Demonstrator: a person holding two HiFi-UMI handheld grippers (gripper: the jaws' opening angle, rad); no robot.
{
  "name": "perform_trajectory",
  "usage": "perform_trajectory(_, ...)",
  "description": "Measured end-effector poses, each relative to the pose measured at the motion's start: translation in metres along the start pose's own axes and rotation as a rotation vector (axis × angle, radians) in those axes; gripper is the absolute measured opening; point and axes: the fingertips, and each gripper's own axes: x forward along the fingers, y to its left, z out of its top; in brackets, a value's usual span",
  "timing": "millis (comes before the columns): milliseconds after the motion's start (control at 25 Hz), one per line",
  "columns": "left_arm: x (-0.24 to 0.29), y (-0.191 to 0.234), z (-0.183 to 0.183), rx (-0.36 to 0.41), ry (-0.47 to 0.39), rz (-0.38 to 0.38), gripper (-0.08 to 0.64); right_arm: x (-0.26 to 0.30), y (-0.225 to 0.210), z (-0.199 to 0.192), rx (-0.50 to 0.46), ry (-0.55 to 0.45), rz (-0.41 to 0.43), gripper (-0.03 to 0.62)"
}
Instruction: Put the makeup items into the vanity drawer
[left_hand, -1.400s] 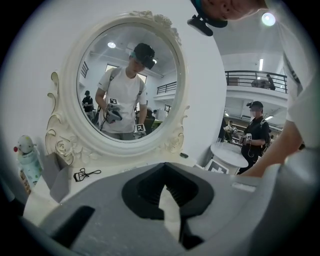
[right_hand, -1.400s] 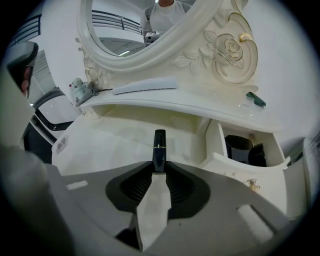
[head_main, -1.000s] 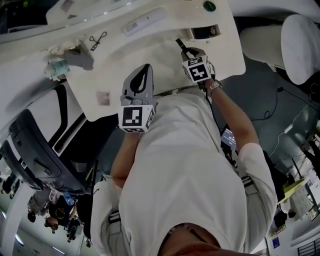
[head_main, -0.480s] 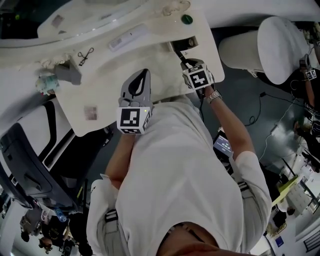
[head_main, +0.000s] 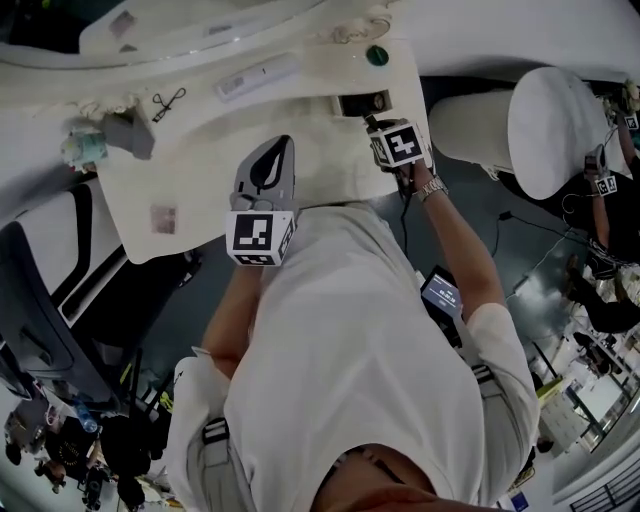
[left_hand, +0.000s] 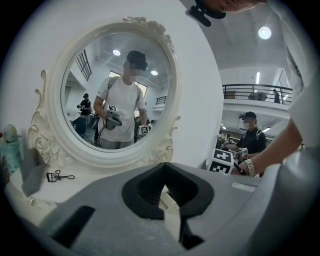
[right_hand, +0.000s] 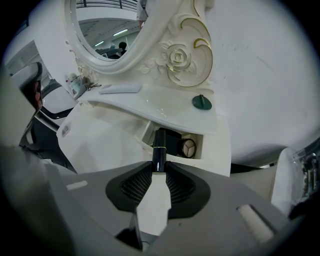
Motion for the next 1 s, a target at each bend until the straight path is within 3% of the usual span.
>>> perform_trajectory(360, 0.005, 0.007, 0.000, -0.037, -0.012, 0.116, 0.006, 0.022, -0.011, 0.010, -0.046, 0.144, 0.109, 0.095)
perform_trajectory(1000, -0.020, 0.013, -0.018, -0.085, 0.006, 0.333, 0.006, 0.056, -0.001, 0.040, -0.113, 0.101, 0.214, 0.097)
